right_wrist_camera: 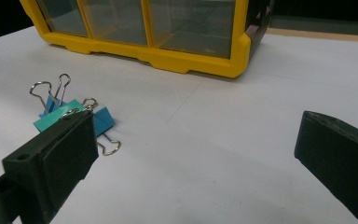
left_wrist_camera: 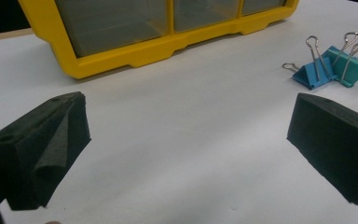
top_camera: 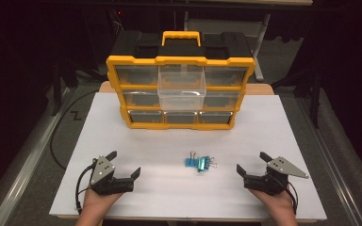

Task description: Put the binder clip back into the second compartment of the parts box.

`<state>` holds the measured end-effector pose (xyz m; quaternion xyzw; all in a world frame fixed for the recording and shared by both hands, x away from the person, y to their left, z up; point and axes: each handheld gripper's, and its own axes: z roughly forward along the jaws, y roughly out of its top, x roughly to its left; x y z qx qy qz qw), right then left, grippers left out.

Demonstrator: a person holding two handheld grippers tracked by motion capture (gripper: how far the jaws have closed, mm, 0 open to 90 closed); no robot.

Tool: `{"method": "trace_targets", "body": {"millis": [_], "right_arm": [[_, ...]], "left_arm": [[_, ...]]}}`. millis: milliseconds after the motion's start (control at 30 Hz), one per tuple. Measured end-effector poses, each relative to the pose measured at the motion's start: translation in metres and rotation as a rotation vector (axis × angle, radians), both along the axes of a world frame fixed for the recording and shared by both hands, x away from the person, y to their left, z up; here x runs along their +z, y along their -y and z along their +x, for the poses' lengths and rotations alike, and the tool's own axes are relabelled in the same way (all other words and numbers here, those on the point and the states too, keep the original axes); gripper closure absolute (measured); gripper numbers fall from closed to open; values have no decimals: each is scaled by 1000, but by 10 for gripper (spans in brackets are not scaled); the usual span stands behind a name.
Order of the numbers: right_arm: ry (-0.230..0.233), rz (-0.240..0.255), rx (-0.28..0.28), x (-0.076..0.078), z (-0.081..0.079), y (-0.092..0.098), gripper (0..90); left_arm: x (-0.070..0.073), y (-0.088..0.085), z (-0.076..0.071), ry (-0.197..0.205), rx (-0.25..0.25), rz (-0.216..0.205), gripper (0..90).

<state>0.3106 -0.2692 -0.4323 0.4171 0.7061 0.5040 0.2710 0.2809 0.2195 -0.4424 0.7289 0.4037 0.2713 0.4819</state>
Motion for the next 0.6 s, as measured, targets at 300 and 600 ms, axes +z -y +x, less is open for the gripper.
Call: {"method": "trace_targets", "body": {"millis": [300,600], "right_arm": [[17,-20,5,0,0,-3,3],[26,-52,-3,0,-1,-7,3]], "left_arm": [[-2,-4,0,-1,2,-2,3],[-2,-2,0,-4,-5,-2,2]]}}
